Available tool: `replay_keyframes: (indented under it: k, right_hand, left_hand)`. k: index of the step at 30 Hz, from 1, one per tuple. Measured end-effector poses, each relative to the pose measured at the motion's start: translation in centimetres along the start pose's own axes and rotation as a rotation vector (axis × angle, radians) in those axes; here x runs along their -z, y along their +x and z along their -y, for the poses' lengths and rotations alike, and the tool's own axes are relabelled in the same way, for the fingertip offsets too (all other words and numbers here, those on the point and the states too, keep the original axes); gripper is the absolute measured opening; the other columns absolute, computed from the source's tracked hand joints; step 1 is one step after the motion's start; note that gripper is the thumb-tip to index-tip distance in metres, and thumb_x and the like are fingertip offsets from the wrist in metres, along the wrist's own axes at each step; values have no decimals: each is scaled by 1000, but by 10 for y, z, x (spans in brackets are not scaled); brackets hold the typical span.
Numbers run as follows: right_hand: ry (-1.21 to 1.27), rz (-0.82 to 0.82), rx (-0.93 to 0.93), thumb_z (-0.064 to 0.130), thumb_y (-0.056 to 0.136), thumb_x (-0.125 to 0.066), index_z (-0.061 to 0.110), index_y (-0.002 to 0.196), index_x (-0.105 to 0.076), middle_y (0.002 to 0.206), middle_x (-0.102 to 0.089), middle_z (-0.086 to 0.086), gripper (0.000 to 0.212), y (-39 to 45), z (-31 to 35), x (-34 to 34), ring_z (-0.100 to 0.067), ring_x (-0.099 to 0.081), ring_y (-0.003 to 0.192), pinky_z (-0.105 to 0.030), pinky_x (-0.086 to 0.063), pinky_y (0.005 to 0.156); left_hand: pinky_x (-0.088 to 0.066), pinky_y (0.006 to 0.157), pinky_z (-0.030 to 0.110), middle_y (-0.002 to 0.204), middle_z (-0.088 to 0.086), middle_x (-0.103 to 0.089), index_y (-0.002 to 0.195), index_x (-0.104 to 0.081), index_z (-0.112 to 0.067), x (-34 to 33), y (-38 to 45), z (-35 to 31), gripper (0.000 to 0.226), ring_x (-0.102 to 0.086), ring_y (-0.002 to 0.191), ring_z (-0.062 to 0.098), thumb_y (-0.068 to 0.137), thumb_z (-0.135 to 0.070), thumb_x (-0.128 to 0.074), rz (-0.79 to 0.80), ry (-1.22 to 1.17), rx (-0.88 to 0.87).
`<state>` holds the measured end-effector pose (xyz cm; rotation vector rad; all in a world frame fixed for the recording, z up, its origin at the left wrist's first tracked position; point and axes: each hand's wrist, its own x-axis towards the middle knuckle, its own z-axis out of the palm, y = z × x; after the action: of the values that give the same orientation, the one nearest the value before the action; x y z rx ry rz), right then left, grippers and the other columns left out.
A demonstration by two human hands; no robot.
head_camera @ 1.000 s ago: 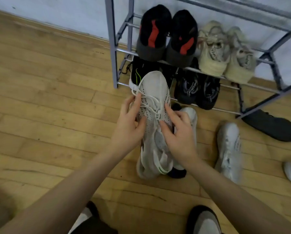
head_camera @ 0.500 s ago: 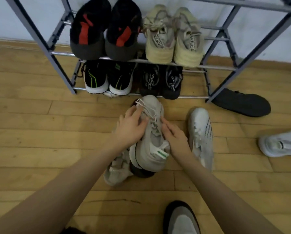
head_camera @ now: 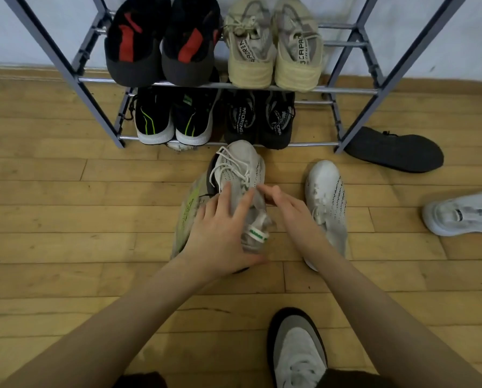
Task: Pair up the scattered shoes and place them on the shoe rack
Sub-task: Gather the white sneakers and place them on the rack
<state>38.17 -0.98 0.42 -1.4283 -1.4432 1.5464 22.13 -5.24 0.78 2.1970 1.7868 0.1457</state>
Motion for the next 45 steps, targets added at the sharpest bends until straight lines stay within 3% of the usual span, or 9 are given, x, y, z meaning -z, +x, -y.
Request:
replay_keyframes:
  k: [5,7,12,15,21,27,36,40,45]
  right_hand:
    - [-83,-102,36,42,98,-36,30,125,-56,127,-58,14,36,-13,-12,7,3,-48,120,-18,-35,101]
    - [-335,-245,55,38,98,-40,27,130,-52,132,-54,9,36,-21,-26,12,-3,-44,122,-25,-32,103]
    - [-896,-362,-74,46,94,-41,34,141,-34,153,-23,-3,49,-43,-70,27,-29,-15,140,-48,-10,110]
    - [-1041,-327,-183,60,90,-35,45,144,-15,158,0,-5,61,-49,-93,36,-38,0,142,-56,-9,109]
    - [-1063,-289,-191,61,86,-43,52,142,-4,157,5,-3,68,-46,-113,42,-46,1,139,-63,-24,105]
    - [-1017,-293,-108,39,86,-59,43,140,-31,152,-16,-6,60,-43,-113,52,-44,-17,130,-61,-37,99]
    - [-752,-572,156,27,83,-64,34,133,-49,138,-44,-10,52,-47,-64,42,-37,-36,120,-48,-44,87]
    - [-606,-593,165,35,85,-60,43,134,-44,142,-38,-2,52,-55,-32,41,-29,-32,127,-41,-38,94]
    - [-570,-621,223,32,83,-61,39,133,-48,143,-39,-2,52,-69,16,44,-29,-32,130,-44,-35,102]
  left_hand:
    - [-35,103,46,154,16,-14,145,2,-39,3,-11,2,102,-26,136,35,71,-63,-63,-96,-173,8]
    - [-41,97,50,152,21,-17,144,0,-43,7,-15,1,86,-34,131,42,79,-58,-55,-152,-183,-19]
    - [-51,76,57,142,30,-34,135,-45,-32,10,-12,-3,43,-49,109,51,93,-35,-44,-219,36,-109]
    - [-52,71,54,139,28,-41,125,-57,-24,6,-12,-5,42,-55,103,51,94,-40,-35,-196,192,-87]
    - [-51,74,53,142,26,-37,125,-55,-22,-1,-10,-6,60,-52,108,49,75,-53,-64,-127,228,-34]
    - [-51,75,53,140,18,-40,128,-52,-25,0,-8,-3,58,-50,109,46,77,-48,-66,-169,140,-20]
    - [-52,70,47,126,10,-51,122,-59,-22,22,-8,-8,49,-53,106,35,78,-38,-69,-390,-161,-58]
    - [-51,72,46,127,10,-51,122,-60,-21,37,-12,-17,47,-55,99,33,79,-38,-69,-438,-182,-151]
    - [-51,75,51,128,13,-51,121,-61,-19,70,-9,-32,46,-53,107,35,78,-33,-71,-495,-231,-237]
